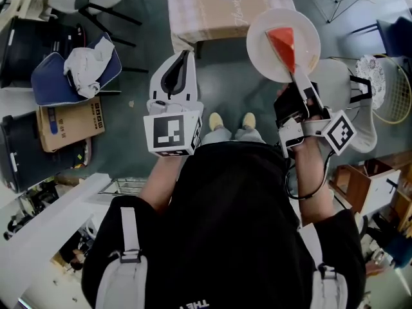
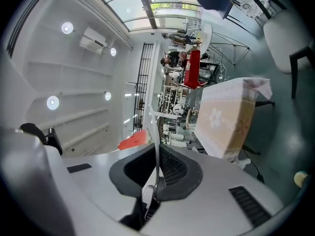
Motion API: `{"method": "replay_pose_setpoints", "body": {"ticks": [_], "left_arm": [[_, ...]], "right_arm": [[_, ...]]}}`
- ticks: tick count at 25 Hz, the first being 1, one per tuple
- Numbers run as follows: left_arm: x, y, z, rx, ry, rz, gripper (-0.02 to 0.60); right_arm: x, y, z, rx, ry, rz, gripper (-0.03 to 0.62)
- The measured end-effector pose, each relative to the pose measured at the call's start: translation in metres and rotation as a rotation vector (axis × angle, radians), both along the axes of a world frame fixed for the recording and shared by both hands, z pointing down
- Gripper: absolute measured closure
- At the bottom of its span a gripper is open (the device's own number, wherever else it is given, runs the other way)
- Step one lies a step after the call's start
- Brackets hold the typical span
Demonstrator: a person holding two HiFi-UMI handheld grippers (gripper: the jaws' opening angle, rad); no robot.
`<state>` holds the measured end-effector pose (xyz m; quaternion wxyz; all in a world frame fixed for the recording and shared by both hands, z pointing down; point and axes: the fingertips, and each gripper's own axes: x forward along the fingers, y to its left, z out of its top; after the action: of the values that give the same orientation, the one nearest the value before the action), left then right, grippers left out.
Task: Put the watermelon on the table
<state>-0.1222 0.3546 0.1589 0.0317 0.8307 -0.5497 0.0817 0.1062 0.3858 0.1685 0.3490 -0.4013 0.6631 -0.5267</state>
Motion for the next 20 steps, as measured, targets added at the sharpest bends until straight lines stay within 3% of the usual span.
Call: {"method": "replay_pose_setpoints", "body": {"ticks": [8,20], "left_arm": [[-0.035,0.007,0.007,0.011,0.019,0.032,0.569],[-0.029,-0.015,0.0,0.027,0.028,0.032,0.569]], "right_arm": [[-0.041,0.006,0.002,0.011,0.025,0.007,0.566],[-0.043,-0.02,0.0,0.018,0.033,-0.022,0.566]]}}
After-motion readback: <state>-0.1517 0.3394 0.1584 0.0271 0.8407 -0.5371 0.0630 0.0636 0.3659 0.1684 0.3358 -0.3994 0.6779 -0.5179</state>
